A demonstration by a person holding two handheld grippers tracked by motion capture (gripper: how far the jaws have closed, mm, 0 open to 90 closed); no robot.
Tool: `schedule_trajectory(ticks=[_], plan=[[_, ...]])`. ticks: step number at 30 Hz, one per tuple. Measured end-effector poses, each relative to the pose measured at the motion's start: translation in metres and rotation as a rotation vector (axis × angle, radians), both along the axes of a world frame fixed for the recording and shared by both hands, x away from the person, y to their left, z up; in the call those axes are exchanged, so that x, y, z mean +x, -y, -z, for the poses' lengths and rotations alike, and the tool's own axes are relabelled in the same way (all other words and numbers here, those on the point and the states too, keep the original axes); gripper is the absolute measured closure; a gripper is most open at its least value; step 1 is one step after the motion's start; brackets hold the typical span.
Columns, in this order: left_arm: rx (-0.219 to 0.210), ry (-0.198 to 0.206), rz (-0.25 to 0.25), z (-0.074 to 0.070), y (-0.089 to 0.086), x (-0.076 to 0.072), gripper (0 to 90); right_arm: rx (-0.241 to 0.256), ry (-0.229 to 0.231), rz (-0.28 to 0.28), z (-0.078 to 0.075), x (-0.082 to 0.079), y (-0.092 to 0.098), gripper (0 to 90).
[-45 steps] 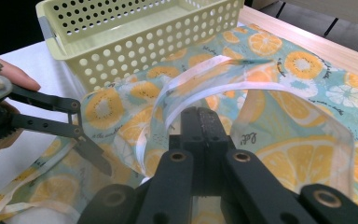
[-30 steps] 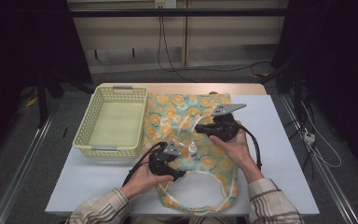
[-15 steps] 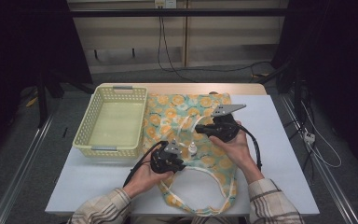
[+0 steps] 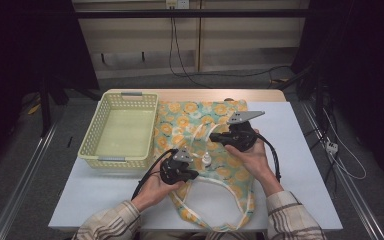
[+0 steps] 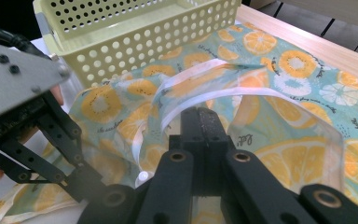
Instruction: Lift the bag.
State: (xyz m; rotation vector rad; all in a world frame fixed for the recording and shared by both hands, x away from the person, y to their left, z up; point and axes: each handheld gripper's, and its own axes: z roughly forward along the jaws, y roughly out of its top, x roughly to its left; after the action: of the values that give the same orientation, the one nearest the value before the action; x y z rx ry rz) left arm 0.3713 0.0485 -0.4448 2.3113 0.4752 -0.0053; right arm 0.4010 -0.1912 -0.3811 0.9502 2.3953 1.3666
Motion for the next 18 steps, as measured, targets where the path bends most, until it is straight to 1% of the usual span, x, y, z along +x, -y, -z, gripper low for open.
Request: schedule_trajectory(ticks=[2, 3, 4, 5, 6, 7, 8, 13, 14, 16, 18], plan=[[-0.029, 0.004, -0.004, -0.004, -0.002, -0.001, 90.0, 0.002, 0.0, 0.002, -0.001, 0.0, 0.0, 90.0], [-0.035, 0.01, -0.002, -0.007, -0.003, -0.002, 90.0, 0.002, 0.0, 0.002, -0.001, 0.0, 0.0, 90.0], [-0.029, 0.023, 0.0, -0.01, -0.004, -0.003, 90.0, 0.002, 0.001, 0.003, -0.001, 0.0, 0.001, 90.0], [-0.052, 0.026, -0.002, -0.014, -0.006, -0.004, 90.0, 0.004, 0.003, 0.004, -0.001, 0.0, 0.001, 90.0], [-0.061, 0.036, 0.003, -0.018, -0.007, -0.004, 90.0, 0.009, 0.003, 0.007, -0.002, 0.0, 0.001, 90.0], [-0.081, 0.039, 0.003, -0.021, -0.008, -0.005, 90.0, 0.011, 0.008, 0.008, -0.002, 0.001, 0.002, 90.0], [-0.081, 0.047, 0.004, -0.026, -0.01, -0.005, 90.0, 0.014, 0.008, 0.009, -0.003, 0.001, 0.002, 90.0], [-0.148, 0.068, -0.017, -0.044, -0.02, -0.002, 90.0, 0.03, 0.021, 0.016, -0.008, 0.002, 0.004, 90.0], [-0.175, 0.069, -0.022, -0.048, -0.021, -0.002, 90.0, 0.032, 0.026, 0.016, -0.01, 0.003, 0.005, 90.0], [-0.192, 0.084, -0.028, -0.057, -0.025, -0.002, 90.0, 0.04, 0.037, 0.022, -0.013, 0.002, 0.005, 90.0], [-0.221, 0.098, -0.034, -0.065, -0.027, -0.001, 90.0, 0.047, 0.047, 0.025, -0.017, 0.003, 0.006, 90.0]])
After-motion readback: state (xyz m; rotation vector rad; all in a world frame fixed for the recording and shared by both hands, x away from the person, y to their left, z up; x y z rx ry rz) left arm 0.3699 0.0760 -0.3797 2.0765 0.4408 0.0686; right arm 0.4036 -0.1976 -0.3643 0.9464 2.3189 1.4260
